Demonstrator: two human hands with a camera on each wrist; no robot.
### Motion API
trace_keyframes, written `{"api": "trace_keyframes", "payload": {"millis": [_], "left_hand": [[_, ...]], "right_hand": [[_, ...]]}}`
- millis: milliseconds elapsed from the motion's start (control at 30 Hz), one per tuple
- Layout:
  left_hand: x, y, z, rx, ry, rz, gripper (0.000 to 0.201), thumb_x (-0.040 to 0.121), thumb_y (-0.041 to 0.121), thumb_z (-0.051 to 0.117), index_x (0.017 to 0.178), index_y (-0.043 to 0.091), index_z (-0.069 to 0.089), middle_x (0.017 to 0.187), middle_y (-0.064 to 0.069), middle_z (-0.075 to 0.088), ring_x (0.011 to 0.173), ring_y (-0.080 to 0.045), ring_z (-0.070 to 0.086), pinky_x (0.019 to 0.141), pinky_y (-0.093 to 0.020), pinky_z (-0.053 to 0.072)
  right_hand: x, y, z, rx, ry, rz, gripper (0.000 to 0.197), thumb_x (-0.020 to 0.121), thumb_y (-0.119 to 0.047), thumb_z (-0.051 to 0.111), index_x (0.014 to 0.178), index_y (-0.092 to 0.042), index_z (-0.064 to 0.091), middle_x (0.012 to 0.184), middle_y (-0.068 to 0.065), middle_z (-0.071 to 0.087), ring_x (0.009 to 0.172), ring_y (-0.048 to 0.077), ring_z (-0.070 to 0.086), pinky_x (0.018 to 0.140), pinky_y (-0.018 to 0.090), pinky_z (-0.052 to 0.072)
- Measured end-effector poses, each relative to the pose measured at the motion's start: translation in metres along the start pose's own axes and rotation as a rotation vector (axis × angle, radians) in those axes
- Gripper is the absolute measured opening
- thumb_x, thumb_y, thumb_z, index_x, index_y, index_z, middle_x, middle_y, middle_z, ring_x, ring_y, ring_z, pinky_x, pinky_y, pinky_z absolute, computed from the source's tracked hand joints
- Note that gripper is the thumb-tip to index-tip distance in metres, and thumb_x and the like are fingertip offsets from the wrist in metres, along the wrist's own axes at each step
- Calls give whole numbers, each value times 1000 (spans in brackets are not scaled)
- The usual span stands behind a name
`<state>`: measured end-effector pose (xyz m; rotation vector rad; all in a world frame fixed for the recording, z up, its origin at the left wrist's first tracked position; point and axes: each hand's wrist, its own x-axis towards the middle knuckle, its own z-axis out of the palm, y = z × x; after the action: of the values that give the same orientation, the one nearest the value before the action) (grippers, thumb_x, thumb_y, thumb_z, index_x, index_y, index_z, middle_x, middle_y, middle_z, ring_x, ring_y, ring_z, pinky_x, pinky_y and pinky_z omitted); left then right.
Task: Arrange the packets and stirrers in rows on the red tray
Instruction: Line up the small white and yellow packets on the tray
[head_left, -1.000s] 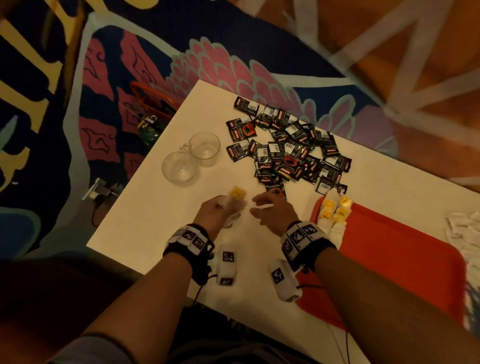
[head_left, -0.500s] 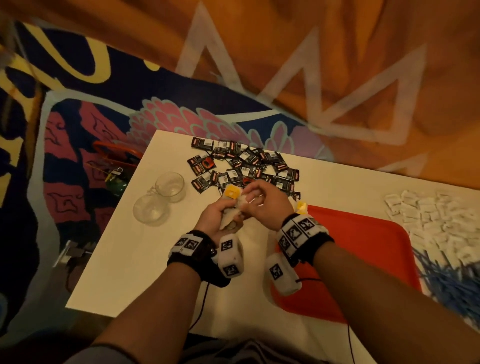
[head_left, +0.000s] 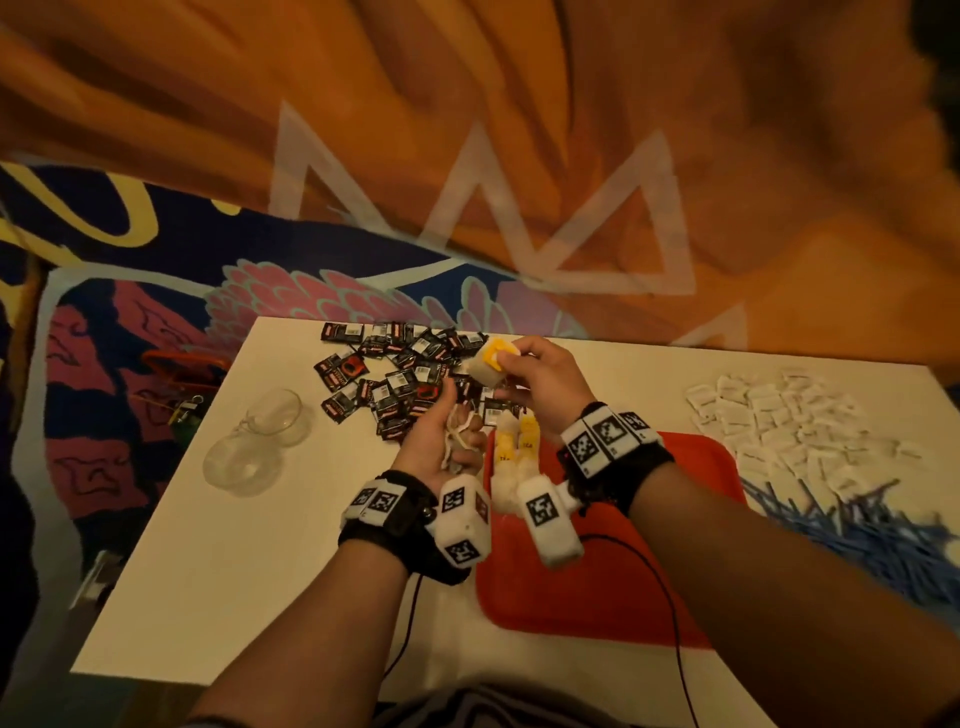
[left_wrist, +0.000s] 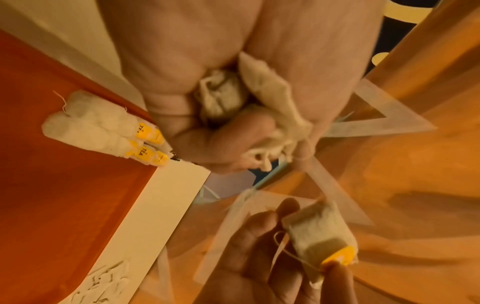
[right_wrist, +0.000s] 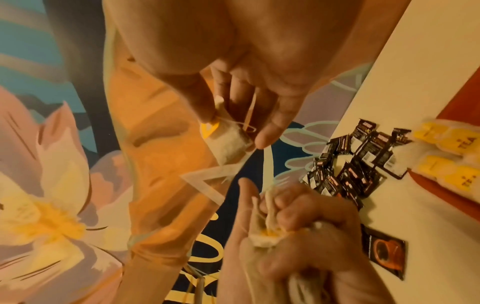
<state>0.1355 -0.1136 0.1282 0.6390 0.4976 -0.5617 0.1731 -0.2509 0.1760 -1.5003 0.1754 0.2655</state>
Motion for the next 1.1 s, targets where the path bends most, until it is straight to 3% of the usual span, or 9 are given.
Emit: {"api": "trace_keyframes", "payload": {"millis": [133,233,300,367,500,667,767,933,1100], "left_hand": [[-3,-15,19,91,113,90,22,86,23,68,106,13,68,60,-3,54,50,-11,53,46,-22,53],[-3,-14,26,192,91,164,34,94,12,60,128,9,60,72,-7,60,57,-12,62,51,-22,55],[-3,-12,37,285,87,222,29,97,11,57,125,6,62,80,-8,62,56,-8,59,46,-17,50],[-5,-12,52,404,118,325,20,97,11,59,114,7,68,87,-6,65,60,-7,54,45,-15,45],[-7,-20,79,821,160,512,11,94,14,66,100,7,72,68,-3,64,57,-11,53,47,-24,40],[-4,-26,94,922,250,683,13,92,16,69,100,6,73,62,-5,61,46,-11,50,38,-20,35],[-1,-33,99,974,280,735,13,91,18,70,100,9,74,68,-8,64,51,-17,51,39,-22,37],[6,-42,88,969,294,709,11,92,16,70,99,9,72,69,-6,63,37,-2,46,36,-18,34],[14,-42,40,949,359,524,6,93,18,69,89,14,72,70,-7,65,50,-11,53,40,-21,34]], "right_hand": [[-6,-8,-31,8,-15,-4,15,95,-8,58,83,-15,55,95,18,63,90,31,65,81,45,57],[-14,-11,-52,-52,-41,-44,12,93,-7,62,88,-16,55,87,14,66,77,25,67,63,33,60],[-19,-10,-64,-129,-41,-82,14,90,-9,67,91,-18,57,83,10,68,72,23,68,60,32,60],[-20,-7,-75,-220,-37,-106,17,85,-13,74,91,-21,60,84,10,71,76,27,71,69,42,61],[-24,-3,-84,-302,-38,-145,19,80,-17,77,92,-22,63,84,9,74,77,26,73,76,46,60],[-33,0,-98,-299,-65,-171,12,81,-12,76,79,-22,71,82,9,74,78,29,73,75,44,61],[-32,6,-105,-305,-23,-188,11,80,-15,78,76,-23,72,83,8,74,79,28,73,73,42,61],[-22,31,-106,-375,58,-158,11,76,-25,81,71,-32,74,78,-5,74,78,17,71,80,43,59],[-13,80,-96,-468,63,-3,14,79,-25,79,89,-15,77,79,-6,70,69,11,61,74,32,54]]}}
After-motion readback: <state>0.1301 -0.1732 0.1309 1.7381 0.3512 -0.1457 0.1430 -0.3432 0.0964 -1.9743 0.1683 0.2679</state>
